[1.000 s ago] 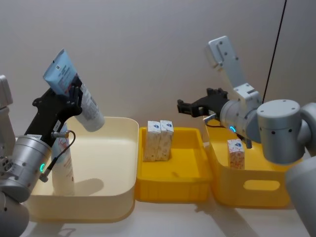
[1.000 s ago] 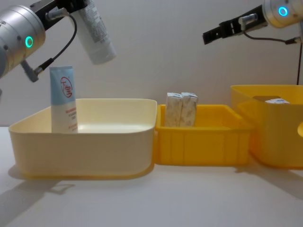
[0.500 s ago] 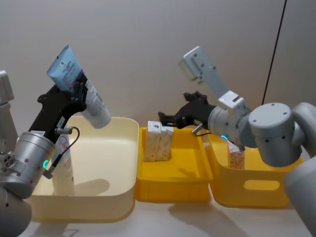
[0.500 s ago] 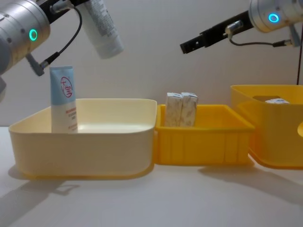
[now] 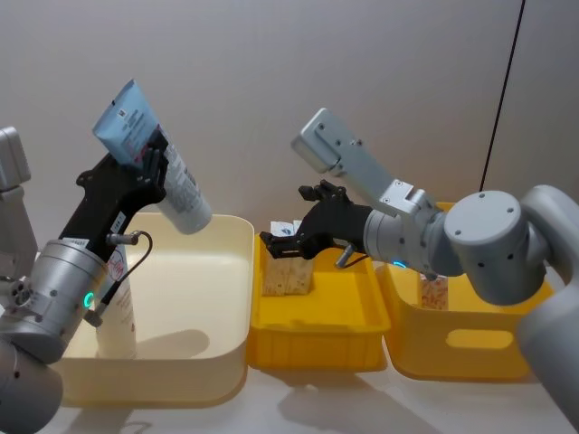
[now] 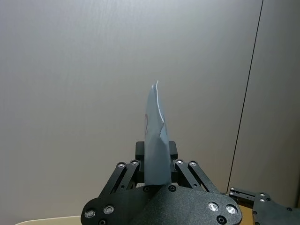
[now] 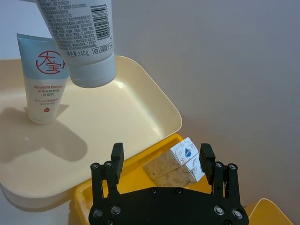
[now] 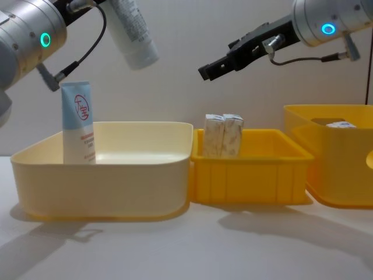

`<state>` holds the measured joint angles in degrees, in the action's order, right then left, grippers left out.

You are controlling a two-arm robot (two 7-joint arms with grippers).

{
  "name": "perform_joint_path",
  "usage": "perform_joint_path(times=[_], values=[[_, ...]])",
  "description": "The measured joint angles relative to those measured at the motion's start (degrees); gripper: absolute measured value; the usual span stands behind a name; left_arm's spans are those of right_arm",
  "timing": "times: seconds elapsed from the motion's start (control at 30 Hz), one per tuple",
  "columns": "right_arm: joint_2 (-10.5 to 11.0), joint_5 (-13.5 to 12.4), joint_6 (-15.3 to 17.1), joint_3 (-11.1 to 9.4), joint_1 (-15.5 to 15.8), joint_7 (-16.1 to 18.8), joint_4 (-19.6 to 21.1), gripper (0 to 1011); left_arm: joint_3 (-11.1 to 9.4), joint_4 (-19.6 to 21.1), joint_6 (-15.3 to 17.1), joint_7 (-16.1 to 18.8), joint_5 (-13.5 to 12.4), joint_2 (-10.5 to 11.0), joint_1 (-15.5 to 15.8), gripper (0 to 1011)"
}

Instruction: Bimanual collaborative sorting of washing and personal care products

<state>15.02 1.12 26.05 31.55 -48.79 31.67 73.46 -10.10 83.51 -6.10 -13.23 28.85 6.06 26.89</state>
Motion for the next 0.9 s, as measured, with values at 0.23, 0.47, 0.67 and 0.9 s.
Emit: perform_joint_path(times=[0.23, 0.47, 0.67, 0.9], values=[[-1.4, -1.1, -1.1, 0.0, -0.5, 0.1, -1.5, 1001, -0.2, 0.2, 0.0, 0.0, 0.2, 0.0, -0.4, 262], [-3.5, -3.3, -2.2, -1.0, -1.0, -0.1, -3.5, 1001, -0.3, 0.5, 0.0, 0.0, 0.3, -0.1, -0.8, 264], [-5.0, -5.6, -1.9, -1.8, -1.9, 1.0, -5.1, 1001, -0.4, 0.5, 0.0, 0.0, 0.3, -0.2, -0.9, 262], [-5.5, -7.4, 0.7, -1.2, -3.2, 4.2, -6.5, 1001, -0.5, 0.5, -0.1, 0.0, 0.2, -0.2, -1.0, 264]])
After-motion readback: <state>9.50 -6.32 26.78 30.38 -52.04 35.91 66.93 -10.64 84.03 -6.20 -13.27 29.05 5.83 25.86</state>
